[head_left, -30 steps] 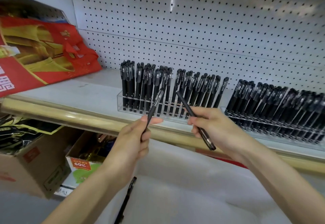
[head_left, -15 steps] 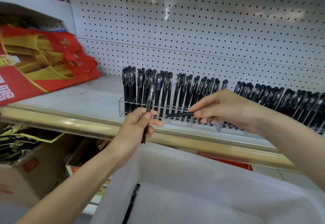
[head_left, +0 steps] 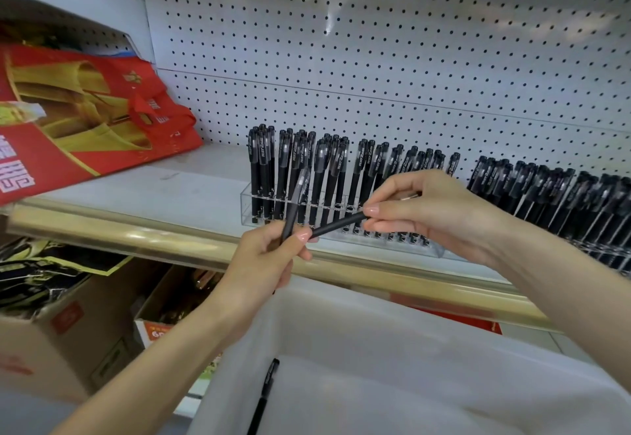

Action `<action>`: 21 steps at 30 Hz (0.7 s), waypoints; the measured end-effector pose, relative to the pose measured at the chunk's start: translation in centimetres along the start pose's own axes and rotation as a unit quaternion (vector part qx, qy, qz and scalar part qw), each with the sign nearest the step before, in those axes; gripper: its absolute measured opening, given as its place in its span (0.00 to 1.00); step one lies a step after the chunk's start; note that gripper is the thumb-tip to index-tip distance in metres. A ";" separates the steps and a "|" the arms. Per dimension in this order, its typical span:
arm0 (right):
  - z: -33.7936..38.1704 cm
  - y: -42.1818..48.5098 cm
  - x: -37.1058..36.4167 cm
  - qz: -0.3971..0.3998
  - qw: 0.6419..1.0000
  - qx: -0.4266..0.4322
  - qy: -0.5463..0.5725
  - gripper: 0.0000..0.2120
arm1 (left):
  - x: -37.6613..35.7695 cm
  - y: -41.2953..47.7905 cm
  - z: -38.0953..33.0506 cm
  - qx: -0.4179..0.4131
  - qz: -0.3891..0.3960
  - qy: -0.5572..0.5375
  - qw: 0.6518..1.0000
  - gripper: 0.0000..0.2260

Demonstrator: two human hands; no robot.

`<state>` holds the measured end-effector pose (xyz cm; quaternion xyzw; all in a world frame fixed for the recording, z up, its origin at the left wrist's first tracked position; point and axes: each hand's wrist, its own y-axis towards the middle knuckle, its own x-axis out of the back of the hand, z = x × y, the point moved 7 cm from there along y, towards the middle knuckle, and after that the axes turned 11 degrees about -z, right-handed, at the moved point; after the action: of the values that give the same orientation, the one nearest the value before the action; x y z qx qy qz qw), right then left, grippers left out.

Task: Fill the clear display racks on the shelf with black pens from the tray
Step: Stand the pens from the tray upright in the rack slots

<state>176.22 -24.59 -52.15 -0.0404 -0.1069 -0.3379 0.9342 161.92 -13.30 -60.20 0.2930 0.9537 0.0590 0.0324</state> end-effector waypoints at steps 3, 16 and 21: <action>-0.1 0.4 0.0 -0.006 0.994 -0.015 0.109 0.07 | 0.3 0.2 0.2 0.012 -0.012 -0.039 0.999 0.11; 4.4 0.2 1.3 -0.231 0.929 0.289 -0.016 0.14 | -1.1 0.2 1.0 0.049 -0.012 -0.097 0.994 0.15; 4.9 1.1 1.0 -0.280 0.892 0.338 -0.108 0.16 | -1.3 -0.1 1.0 0.027 -0.013 -0.092 0.995 0.13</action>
<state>176.80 -23.69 -47.16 0.2728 -0.3217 -0.5226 0.7410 163.02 -13.97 -61.18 0.2854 0.9517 0.0055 0.1125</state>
